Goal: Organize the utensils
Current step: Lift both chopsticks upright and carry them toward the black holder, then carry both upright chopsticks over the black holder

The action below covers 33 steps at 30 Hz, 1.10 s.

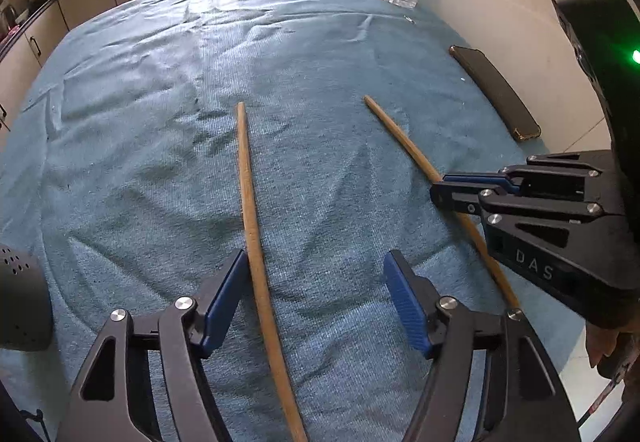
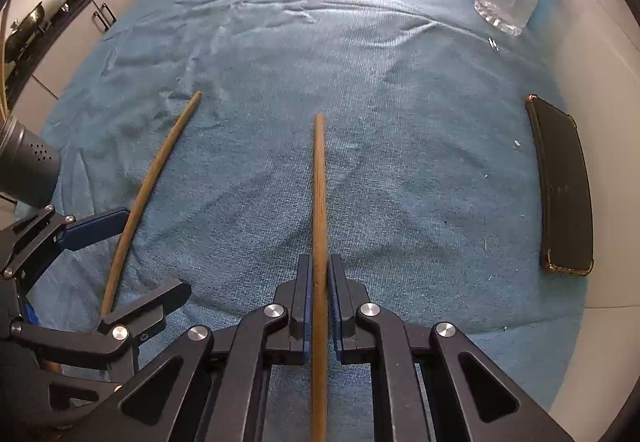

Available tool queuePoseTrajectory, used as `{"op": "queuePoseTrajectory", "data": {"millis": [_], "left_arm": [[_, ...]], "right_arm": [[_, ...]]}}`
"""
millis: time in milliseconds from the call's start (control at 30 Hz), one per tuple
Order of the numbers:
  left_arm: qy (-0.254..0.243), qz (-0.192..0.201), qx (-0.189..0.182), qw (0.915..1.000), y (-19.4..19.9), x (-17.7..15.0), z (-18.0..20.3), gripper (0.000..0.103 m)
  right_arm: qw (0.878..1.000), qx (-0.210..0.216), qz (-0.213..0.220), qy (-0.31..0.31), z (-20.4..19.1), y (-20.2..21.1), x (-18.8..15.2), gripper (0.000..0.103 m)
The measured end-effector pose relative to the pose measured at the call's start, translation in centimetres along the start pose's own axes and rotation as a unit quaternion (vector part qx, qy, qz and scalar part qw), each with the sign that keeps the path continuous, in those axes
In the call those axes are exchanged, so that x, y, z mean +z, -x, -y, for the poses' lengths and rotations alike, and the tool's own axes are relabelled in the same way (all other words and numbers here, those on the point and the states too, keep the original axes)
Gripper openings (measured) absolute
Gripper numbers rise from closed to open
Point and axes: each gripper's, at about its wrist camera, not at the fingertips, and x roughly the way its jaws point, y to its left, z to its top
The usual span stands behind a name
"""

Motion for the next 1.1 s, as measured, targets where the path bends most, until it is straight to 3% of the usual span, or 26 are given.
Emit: {"op": "queuePoseTrajectory", "data": {"millis": [33,100,167,400,600,833,1100], "left_arm": [[0.004,0.002,0.001,1.0000,0.1,-0.1,-0.2,0.063],[0.006,0.006,0.025,0.9997,0.3,-0.1,-0.7,0.039],[0.009,0.006,0.041,0.9991,0.4,-0.1,-1.4,0.007],[0.060,0.022,0.010,0.9979,0.7,-0.5,-3.1,0.007],[0.097,0.050,-0.010,0.9940,2.4,-2.1,-3.3,0.007],[0.108,0.095,0.003,0.9896,5.4,-3.7,-2.6,0.007],[0.099,0.153,0.052,0.9820,8.6,-4.8,-1.6,0.007]], "right_arm": [[1.000,-0.002,0.003,0.002,-0.2,0.1,-0.2,0.009],[1.000,-0.005,0.005,0.004,-0.3,0.2,-0.5,0.009],[1.000,-0.011,0.006,0.009,-0.6,0.3,-0.8,0.009],[0.999,-0.007,0.029,-0.018,0.7,0.8,-1.7,0.008],[0.994,0.018,0.084,-0.062,1.3,2.1,-3.4,0.008],[0.984,0.027,0.161,-0.067,0.5,5.2,-4.3,0.008],[0.970,0.047,0.219,-0.098,-0.4,7.2,-5.9,0.008]]}}
